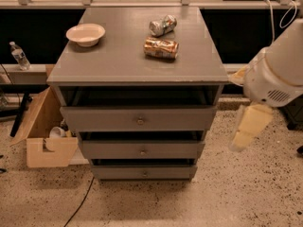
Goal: Open bottom drawer
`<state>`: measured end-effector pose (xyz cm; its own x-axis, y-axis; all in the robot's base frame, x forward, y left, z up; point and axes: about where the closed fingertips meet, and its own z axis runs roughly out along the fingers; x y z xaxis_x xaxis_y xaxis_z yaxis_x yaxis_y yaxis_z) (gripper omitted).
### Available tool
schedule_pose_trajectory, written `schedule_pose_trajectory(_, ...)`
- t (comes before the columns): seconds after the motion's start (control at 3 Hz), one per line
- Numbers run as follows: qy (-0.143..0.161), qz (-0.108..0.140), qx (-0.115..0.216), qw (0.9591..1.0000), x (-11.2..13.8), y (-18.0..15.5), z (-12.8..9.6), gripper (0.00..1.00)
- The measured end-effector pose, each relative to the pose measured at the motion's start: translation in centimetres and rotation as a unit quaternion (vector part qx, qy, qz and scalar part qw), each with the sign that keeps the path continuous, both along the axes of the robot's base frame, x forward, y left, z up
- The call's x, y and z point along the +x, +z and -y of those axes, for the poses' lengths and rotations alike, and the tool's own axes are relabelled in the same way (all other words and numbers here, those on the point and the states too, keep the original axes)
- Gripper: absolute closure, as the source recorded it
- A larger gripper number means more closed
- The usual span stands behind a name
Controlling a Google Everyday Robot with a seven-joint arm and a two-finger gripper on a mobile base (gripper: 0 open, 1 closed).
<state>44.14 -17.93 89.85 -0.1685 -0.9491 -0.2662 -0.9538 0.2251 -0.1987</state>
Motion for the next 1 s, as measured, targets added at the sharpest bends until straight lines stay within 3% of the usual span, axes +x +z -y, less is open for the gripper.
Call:
schedule_pose_trajectory(0.33,0.01,-0.019,0.028,0.9994,-0.2,-4.8,-2.9,0.0)
schedule_pose_trajectory(0.67,0.011,-0.019,0.028,0.9994,-0.2,-4.8,-2.9,0.0)
schedule_pose_trajectory(1.0,0.057,-0.037,0.057,0.9961,0.7,-11.1,-5.8,0.0)
